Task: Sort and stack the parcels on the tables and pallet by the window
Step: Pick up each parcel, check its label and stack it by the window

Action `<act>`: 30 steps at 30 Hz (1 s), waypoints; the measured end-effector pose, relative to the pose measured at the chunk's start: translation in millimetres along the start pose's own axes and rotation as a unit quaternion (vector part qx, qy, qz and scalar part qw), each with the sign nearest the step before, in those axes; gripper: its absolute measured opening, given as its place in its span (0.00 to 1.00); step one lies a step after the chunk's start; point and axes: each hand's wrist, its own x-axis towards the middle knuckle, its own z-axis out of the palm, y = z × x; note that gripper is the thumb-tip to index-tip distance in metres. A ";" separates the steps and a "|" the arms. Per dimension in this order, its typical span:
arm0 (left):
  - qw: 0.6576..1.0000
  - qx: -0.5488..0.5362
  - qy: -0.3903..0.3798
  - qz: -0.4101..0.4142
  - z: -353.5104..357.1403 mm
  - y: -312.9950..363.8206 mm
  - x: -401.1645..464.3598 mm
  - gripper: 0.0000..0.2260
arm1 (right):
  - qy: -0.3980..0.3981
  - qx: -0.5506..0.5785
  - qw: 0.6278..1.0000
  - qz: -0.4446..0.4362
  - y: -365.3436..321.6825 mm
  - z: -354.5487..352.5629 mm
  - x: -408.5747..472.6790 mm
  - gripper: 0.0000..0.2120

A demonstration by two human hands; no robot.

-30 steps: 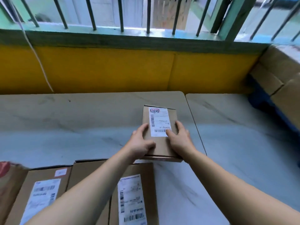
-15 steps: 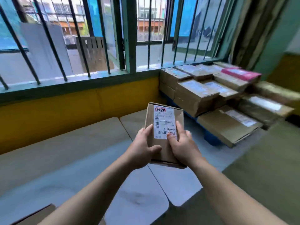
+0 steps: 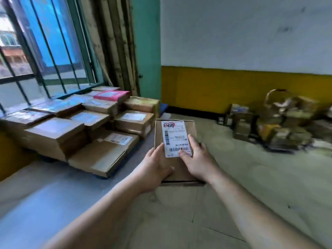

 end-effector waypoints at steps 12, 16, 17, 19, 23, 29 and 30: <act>0.989 -0.030 -0.106 0.103 96.7 82.8 155.6 0.39 | 0.161 0.002 0.982 0.101 111.9 -106.4 66.8 0.31; 0.984 -0.057 -0.114 0.123 104.4 85.4 222.7 0.39 | 0.202 -0.007 0.974 0.101 128.3 -118.2 127.4 0.31; 0.984 -0.065 -0.113 0.125 105.4 85.8 241.0 0.38 | 0.206 -0.010 0.973 0.100 131.0 -121.7 144.4 0.31; 0.983 -0.072 -0.113 0.129 106.3 89.2 275.7 0.38 | 0.210 -0.016 0.972 0.102 135.9 -130.4 177.2 0.31; 0.979 -0.069 -0.112 0.155 114.6 103.4 341.5 0.36 | 0.227 -0.027 0.967 0.108 152.3 -154.7 231.1 0.30; 0.976 -0.050 -0.137 0.159 147.8 127.2 421.7 0.35 | 0.226 -0.017 0.967 0.117 195.4 -189.4 293.5 0.30; 0.977 -0.049 -0.135 0.158 153.5 131.7 436.0 0.35 | 0.223 -0.015 0.968 0.115 204.2 -195.6 306.3 0.30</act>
